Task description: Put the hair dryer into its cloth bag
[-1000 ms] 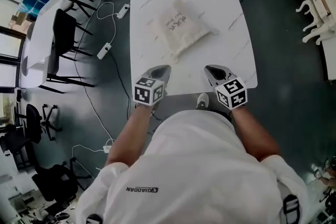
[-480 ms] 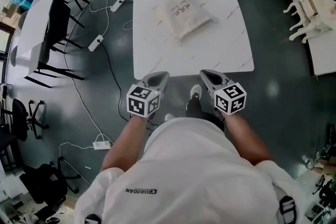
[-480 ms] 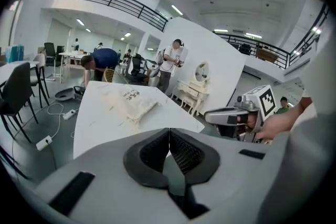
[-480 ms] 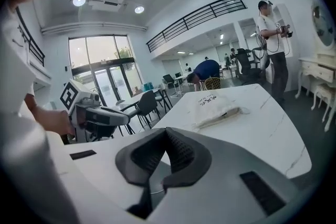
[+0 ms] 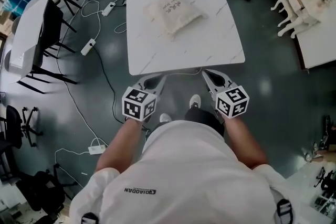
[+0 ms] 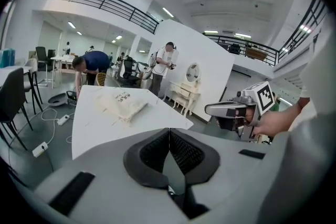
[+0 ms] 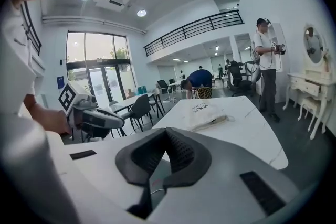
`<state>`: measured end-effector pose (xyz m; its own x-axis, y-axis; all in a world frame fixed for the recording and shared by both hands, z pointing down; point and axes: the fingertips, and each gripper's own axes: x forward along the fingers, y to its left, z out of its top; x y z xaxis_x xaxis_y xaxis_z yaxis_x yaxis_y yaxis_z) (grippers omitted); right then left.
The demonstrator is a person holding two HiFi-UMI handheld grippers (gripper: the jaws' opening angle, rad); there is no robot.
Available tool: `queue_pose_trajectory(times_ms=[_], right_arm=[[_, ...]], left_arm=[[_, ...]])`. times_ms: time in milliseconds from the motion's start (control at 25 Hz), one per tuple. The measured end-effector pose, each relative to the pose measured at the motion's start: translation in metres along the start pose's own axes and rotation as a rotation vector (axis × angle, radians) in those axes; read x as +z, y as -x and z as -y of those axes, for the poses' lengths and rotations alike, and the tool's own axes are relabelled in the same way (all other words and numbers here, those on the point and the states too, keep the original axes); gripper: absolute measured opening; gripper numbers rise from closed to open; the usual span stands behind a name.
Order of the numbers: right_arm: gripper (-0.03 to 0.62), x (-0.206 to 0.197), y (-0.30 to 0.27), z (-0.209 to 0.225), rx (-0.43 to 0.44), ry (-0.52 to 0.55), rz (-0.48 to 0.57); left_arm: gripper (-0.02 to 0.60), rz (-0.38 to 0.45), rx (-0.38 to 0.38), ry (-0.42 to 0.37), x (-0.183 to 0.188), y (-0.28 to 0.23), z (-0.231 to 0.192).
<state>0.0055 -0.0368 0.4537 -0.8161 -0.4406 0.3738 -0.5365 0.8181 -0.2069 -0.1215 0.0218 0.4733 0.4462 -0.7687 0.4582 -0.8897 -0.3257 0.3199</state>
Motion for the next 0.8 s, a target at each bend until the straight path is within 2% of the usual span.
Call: queue_pose_trajectory(times_ms=[160, 400, 800], right_arm=[[0.020, -0.005, 0.012, 0.001, 0.021, -0.007, -0.009], [0.020, -0.014, 0.020, 0.005, 0.080, -0.003, -0.064], [0.020, -0.015, 0.040, 0.020, 0.121, 0.006, -0.069]], left_arm=[[0.029, 0.009, 0.022, -0.005, 0.005, 0.000, 0.009], [0.029, 0.031, 0.047, 0.042, 0.016, -0.006, 0.025], [0.029, 0.037, 0.094, 0.042, 0.020, -0.029, 0.048]])
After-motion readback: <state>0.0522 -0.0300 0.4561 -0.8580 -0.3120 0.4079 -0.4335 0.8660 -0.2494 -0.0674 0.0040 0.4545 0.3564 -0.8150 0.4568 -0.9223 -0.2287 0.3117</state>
